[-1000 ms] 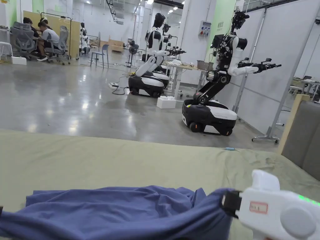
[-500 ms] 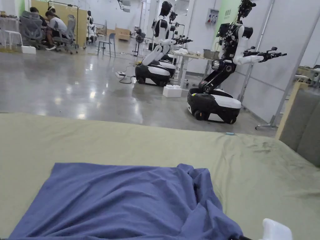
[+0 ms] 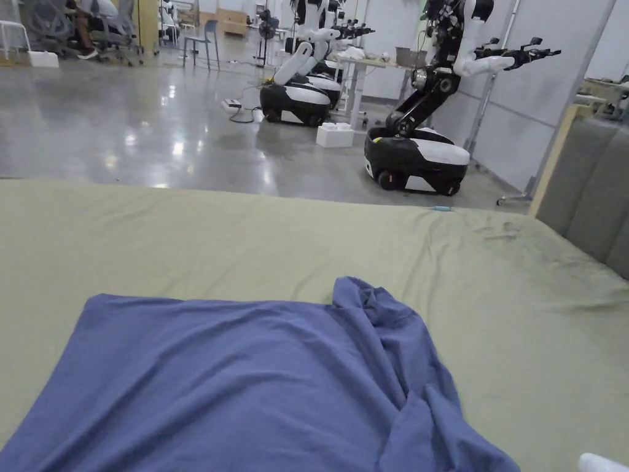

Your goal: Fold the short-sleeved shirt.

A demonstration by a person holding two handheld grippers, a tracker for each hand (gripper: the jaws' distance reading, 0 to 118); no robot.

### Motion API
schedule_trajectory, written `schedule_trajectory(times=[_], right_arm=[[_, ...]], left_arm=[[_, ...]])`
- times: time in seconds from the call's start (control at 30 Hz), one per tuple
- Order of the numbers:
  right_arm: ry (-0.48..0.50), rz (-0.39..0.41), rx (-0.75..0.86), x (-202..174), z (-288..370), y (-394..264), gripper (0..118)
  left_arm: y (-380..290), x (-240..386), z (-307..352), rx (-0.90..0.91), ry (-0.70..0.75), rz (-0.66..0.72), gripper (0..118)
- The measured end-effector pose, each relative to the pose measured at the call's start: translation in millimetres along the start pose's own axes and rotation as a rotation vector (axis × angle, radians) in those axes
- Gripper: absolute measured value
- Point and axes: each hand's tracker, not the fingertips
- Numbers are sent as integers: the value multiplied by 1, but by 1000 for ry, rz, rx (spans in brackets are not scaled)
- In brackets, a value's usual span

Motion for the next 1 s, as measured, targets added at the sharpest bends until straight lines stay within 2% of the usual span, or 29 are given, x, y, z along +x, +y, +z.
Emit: schedule_trajectory(times=[0.1, 0.33, 0.43, 0.6, 0.67, 0.73, 0.93, 0.97, 1.0], right_arm=[[-20, 6, -35, 5, 11, -16, 6], [-48, -54, -133, 23, 21, -58, 6], [-70, -18, -142, 20, 20, -66, 6], [-126, 88, -162, 6, 22, -64, 6], [-133, 111, -173, 3, 27, -63, 6], [-139, 109, -191, 3, 29, -62, 6], [-150, 57, -196, 5, 19, -71, 7], [-152, 64, -183, 4, 19, -72, 11], [-151, 75, -155, 4, 19, -75, 21]], left_arm=[[-21, -2, 14, -27, 1, -26, 9], [-67, -10, 9, -165, 35, -25, 9], [-76, -7, 11, -152, 42, -43, 9], [-81, 6, 15, -164, 92, -213, 9], [-85, 4, 16, -172, 92, -237, 9], [-85, 2, 15, -177, 93, -221, 9], [-85, -13, 4, -184, 48, -53, 9], [-86, -16, 3, -169, 37, -33, 12], [-88, -20, 4, -144, 20, -5, 22]])
